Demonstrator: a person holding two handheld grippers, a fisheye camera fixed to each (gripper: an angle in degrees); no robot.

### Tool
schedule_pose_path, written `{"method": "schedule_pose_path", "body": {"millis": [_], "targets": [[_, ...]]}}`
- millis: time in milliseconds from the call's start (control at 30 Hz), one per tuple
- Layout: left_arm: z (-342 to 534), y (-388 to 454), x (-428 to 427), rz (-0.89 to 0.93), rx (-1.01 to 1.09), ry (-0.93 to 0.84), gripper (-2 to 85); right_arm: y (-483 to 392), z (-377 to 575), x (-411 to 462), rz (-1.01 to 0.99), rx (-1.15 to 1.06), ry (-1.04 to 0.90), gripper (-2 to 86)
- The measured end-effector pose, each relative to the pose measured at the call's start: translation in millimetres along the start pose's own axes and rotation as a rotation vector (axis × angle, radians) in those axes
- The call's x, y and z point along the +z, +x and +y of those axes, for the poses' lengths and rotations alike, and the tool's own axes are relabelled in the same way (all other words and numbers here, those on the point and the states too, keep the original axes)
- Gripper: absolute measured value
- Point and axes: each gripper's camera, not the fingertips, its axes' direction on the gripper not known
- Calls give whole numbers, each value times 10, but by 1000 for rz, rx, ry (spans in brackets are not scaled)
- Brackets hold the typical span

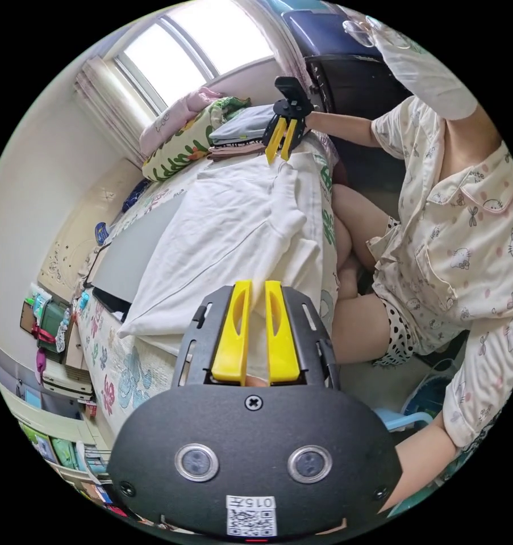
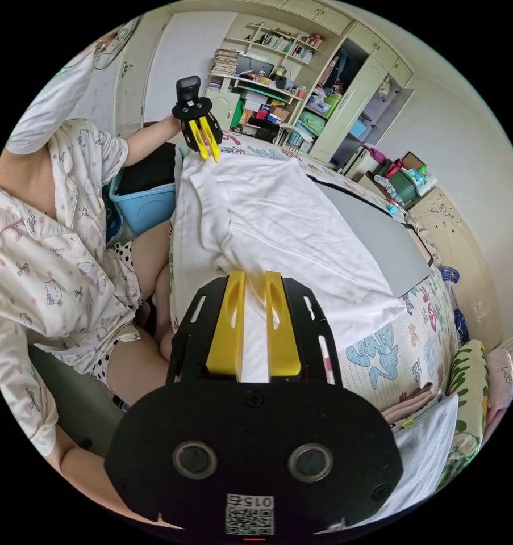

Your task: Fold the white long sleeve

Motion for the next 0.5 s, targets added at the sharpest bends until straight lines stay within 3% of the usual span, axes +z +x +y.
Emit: {"method": "schedule_pose_path", "body": {"millis": [67,200,300,333,367,433,500], "targets": [[-14,-263,-127,42,-6,28,7,98,-34,43,17,3,25,3],[-95,-976,-513,-15,-45,122,3,666,-310,-96,84,59,77,-6],[-293,-2338,-889,-195,-235,259,11,1914,-938,-301,394,356,218,-4],[-338,-3010,-977,-330,-438,344,19,2471,-1154,-375,465,521,328,1],[-291,-3506,-1035,-438,-617,445,44,2946,-1337,-394,461,638,370,10],[-206,-3860,-1084,-466,-779,510,89,3325,-1443,-426,396,769,373,36],[-138,-3755,-1141,-396,-822,517,98,3214,-1371,-456,261,706,379,60]]}}
